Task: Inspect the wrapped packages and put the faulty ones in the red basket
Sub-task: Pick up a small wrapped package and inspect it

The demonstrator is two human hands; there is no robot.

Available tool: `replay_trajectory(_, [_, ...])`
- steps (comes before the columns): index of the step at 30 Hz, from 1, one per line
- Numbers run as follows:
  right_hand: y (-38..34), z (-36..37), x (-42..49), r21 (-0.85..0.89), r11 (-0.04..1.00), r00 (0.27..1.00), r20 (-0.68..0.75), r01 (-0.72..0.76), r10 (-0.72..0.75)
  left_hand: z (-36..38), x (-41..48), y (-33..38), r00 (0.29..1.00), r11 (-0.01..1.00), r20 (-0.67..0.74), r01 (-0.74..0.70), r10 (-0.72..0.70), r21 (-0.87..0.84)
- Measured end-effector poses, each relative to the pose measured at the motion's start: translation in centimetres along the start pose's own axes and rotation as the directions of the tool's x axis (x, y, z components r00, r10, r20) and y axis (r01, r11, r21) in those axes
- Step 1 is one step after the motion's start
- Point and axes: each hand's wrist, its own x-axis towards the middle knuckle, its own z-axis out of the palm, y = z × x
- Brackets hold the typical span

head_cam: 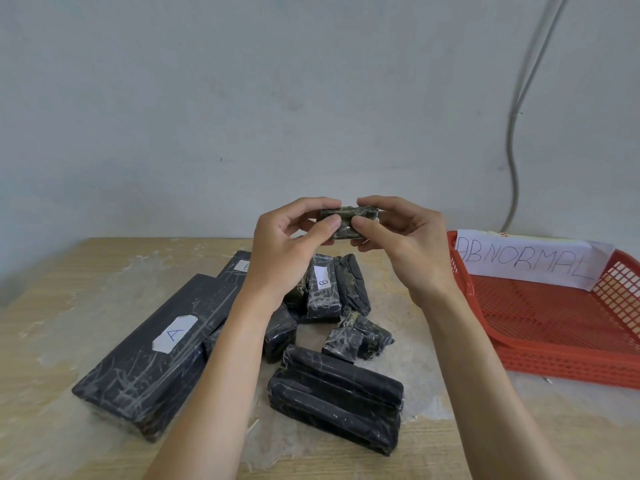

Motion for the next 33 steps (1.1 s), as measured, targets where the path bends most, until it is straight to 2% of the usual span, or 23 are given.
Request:
replay_trajectory(2, [-0.1, -0.2, 0.1, 0.038, 0.999, 1.000, -0.022, -0.022, 0.023, -0.2, -0.1, 0.2, 0.994, 1.000, 0.109, -0.006, 0.004, 0.016])
replay_trajectory(4, [-0.3, -0.4, 0.1, 0.076, 0.995, 0.997, -0.028, -0.064, 0.067, -0.4, -0.1, 0.1, 0.987, 0.992, 0.150, -0.078, 0.064, 0.094])
replay_trajectory(7, [-0.5, -0.5, 0.2, 0.016, 0.993, 0.993, 0.010, -0.121, 0.121, -0.1, -0.1, 0.1, 0.991, 0.992, 0.101, -0.100, 0.093, 0.071])
replay_trajectory(10, [-0.5, -0.8, 0.2, -0.109, 0.989, 0.993, 0.056, -0.096, 0.102, 0.3, -0.1, 0.2, 0.997, 0.997, 0.007, -0.079, 0.079, 0.022])
replay_trajectory(13, [-0.4, -1.0, 0.2, -0.049, 0.998, 0.996, 0.082, -0.036, 0.040, 0.5, 0.0, 0.1, 0.998, 0.998, -0.030, -0.058, 0.059, 0.010])
replay_trajectory(19, [0.6, -0.5, 0.3, -0.044, 0.998, 0.999, 0.014, 0.053, -0.052, 1.1, -0.2, 0.1, 0.999, 0.999, -0.028, -0.024, 0.023, -0.036])
replay_trajectory(25, [0.8, 0.2, 0.2, -0.170, 0.982, 0.997, 0.008, 0.077, -0.077, 1.1, 0.1, -0.4, 0.989, 1.000, -0.148, -0.025, 0.022, -0.016])
replay_trajectory(33, [0.3, -0.1, 0.1, -0.096, 0.994, 0.999, -0.005, 0.053, -0.053, 0.5, 0.0, -0.3, 0.999, 1.000, -0.053, 0.004, -0.004, -0.011])
